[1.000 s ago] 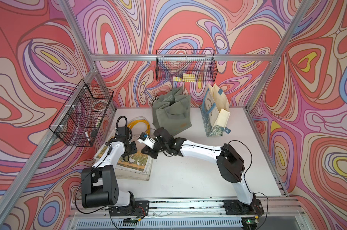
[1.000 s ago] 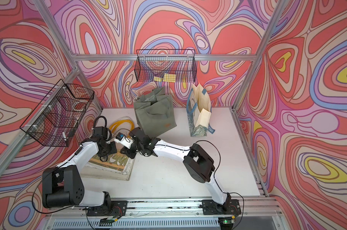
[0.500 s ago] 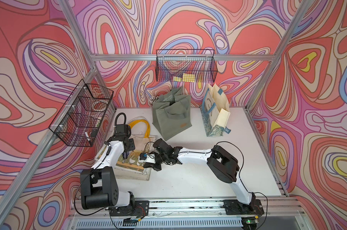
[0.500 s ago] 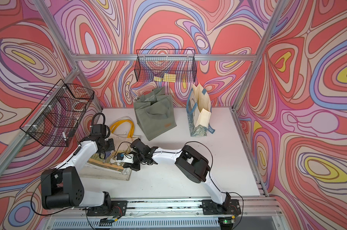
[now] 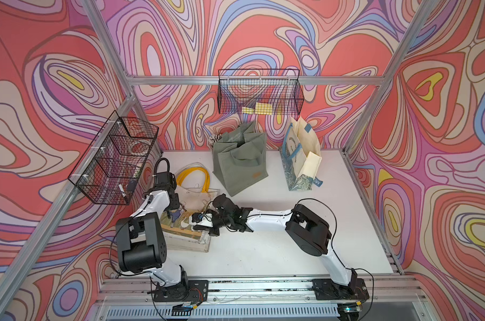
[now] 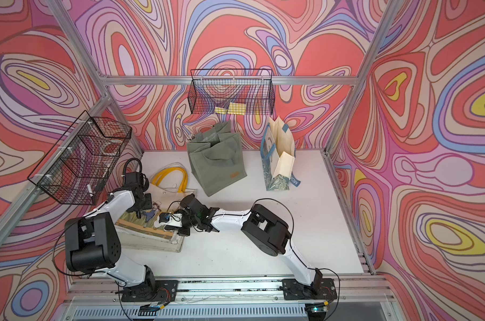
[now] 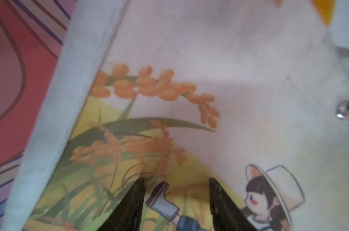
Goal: Put away the canvas bag
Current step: Press the canvas bag at the center of the board.
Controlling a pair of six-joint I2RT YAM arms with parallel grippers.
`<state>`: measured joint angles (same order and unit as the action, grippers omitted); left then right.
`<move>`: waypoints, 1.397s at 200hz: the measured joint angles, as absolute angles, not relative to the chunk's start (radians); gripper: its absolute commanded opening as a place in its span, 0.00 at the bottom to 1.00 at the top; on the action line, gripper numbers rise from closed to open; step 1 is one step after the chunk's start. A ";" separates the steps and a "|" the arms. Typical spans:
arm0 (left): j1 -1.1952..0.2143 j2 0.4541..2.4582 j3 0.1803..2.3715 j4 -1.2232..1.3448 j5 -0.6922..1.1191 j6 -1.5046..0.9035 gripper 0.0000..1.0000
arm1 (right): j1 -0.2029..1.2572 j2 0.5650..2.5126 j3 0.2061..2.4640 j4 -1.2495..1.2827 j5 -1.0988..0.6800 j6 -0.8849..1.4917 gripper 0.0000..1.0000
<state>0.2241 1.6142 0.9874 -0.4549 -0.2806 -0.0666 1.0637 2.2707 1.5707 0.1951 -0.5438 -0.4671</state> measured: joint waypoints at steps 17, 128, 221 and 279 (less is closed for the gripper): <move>0.230 1.663 0.998 -0.457 -0.287 -0.067 0.55 | 1.079 2.323 1.605 0.180 -0.547 -0.477 0.05; 0.245 1.588 1.004 -0.450 -0.361 -0.054 0.57 | 1.093 2.391 1.682 0.060 -0.490 -0.512 0.00; 0.285 1.854 1.211 -0.532 -0.363 -0.088 0.58 | 1.094 2.391 1.663 0.096 -0.486 -0.514 0.00; 0.276 1.662 1.080 -0.535 -0.333 -0.128 0.58 | 1.099 2.310 1.601 0.096 -0.385 -0.464 0.05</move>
